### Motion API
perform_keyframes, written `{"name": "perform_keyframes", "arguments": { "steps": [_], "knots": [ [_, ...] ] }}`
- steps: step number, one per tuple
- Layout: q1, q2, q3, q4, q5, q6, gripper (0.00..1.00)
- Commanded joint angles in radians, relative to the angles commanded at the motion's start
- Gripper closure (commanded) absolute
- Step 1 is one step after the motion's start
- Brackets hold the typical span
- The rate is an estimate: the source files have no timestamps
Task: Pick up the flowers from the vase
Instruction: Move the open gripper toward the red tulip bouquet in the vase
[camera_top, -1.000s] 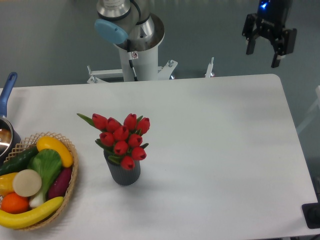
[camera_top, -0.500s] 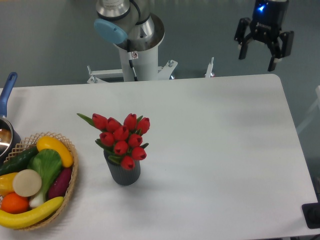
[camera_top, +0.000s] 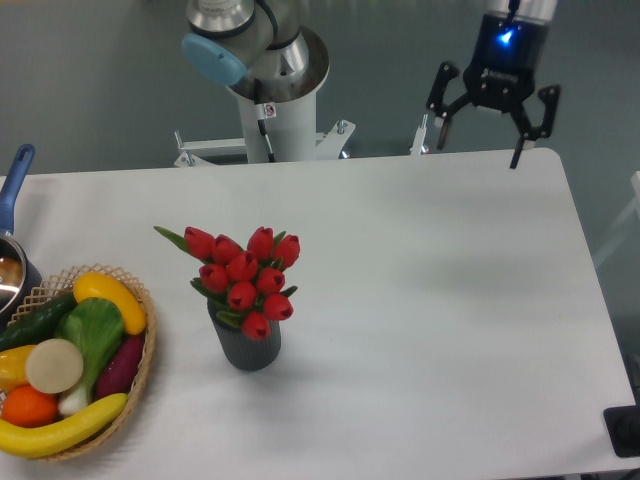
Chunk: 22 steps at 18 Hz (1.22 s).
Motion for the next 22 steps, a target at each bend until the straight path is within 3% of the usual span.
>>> {"name": "perform_keyframes", "arguments": {
  "steps": [2, 3, 10, 13, 18, 22],
  "knots": [
    [-0.009, 0.005, -0.038, 0.097, 0.003, -0.006, 0.0],
    [-0.011, 0.009, -0.054, 0.115, 0.003, -0.018, 0.0],
    [-0.124, -0.047, -0.04, 0.138, 0.0, -0.012, 0.0],
    [-0.183, -0.083, -0.045, 0.187, 0.001, -0.009, 0.0],
    [-0.219, -0.034, -0.127, 0.191, 0.0, 0.038, 0.0],
    [-0.302, -0.048, -0.141, 0.191, -0.006, 0.041, 0.0]
  ]
}}
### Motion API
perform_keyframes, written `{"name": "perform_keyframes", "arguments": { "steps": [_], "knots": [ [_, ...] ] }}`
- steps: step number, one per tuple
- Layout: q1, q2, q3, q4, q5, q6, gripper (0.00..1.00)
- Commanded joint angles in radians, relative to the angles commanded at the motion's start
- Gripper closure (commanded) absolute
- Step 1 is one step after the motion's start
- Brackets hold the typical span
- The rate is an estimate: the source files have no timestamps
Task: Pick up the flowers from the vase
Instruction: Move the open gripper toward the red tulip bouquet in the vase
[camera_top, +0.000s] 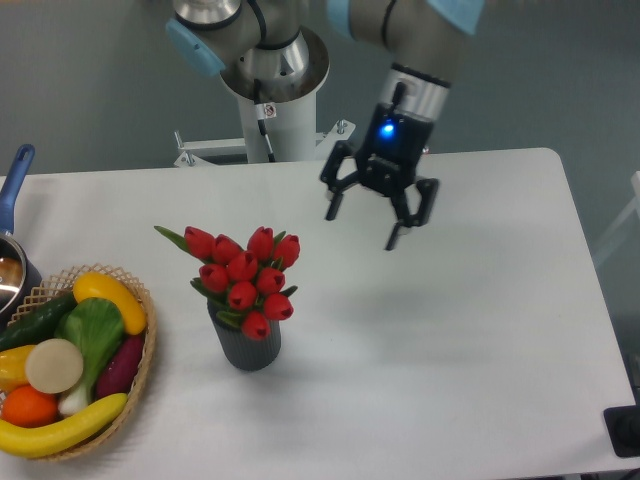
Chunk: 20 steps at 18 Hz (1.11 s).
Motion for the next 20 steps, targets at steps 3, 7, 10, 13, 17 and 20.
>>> {"name": "perform_keyframes", "arguments": {
  "steps": [3, 7, 10, 13, 17, 20],
  "knots": [
    [-0.037, 0.006, -0.026, -0.003, -0.024, -0.033, 0.0],
    [-0.037, 0.026, -0.075, -0.002, -0.078, -0.055, 0.0],
    [-0.042, 0.012, -0.074, 0.017, -0.078, -0.054, 0.0],
    [-0.045, -0.008, -0.066, 0.051, -0.087, -0.052, 0.0],
    [-0.069, -0.055, -0.035, 0.09, -0.086, -0.046, 0.0],
    [-0.083, -0.072, -0.012, 0.092, -0.087, -0.046, 0.0]
  ]
}}
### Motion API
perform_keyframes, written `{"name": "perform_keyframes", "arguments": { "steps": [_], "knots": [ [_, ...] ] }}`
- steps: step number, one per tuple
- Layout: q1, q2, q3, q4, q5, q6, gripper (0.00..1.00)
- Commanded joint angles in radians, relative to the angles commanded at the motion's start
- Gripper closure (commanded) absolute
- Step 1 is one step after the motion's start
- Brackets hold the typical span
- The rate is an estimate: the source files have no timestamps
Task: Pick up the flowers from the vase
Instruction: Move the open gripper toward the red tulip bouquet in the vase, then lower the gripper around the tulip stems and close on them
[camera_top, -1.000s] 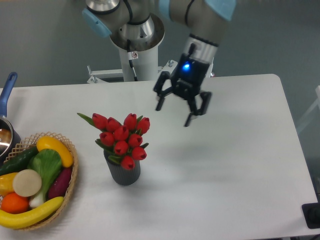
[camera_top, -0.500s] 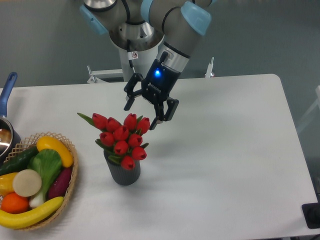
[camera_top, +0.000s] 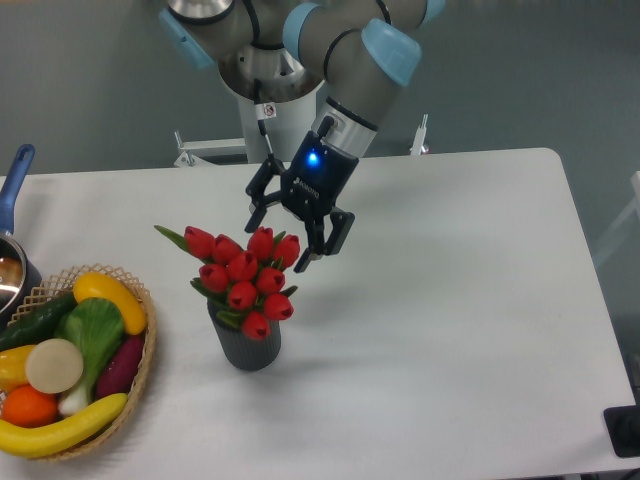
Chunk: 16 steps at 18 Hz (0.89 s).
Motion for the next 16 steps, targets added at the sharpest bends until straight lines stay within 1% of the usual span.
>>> {"name": "perform_keyframes", "arguments": {
  "steps": [4, 9, 12, 16],
  "knots": [
    [-0.026, -0.037, 0.017, 0.006, 0.002, 0.0, 0.0],
    [-0.031, -0.058, 0.018, 0.006, -0.003, 0.0, 0.0],
    [-0.043, -0.077, 0.018, 0.011, -0.05, 0.0, 0.0],
    [-0.043, -0.081, 0.018, 0.012, -0.106, -0.002, 0.0]
  ]
}}
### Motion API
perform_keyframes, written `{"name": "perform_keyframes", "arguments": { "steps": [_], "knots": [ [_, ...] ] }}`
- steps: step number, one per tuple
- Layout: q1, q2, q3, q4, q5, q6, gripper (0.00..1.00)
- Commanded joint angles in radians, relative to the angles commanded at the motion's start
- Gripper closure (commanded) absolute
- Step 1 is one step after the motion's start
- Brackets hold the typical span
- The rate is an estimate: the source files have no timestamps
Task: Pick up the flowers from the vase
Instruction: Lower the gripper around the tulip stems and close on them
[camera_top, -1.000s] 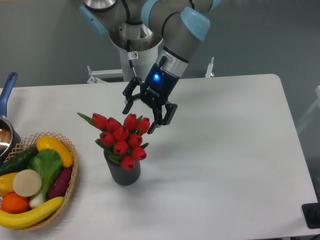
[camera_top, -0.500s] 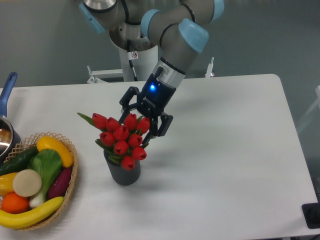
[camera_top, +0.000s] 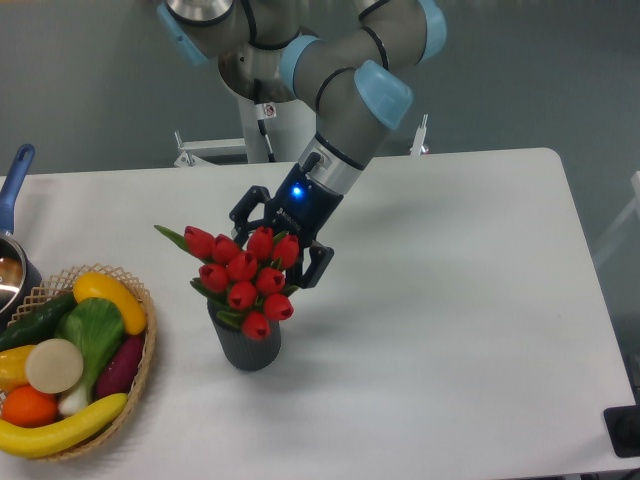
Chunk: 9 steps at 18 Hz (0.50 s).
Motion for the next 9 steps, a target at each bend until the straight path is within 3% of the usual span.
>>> {"name": "perform_keyframes", "arguments": {
  "steps": [9],
  "knots": [
    [0.003, -0.04, 0.001, 0.006, -0.037, 0.002, 0.0]
  ]
}}
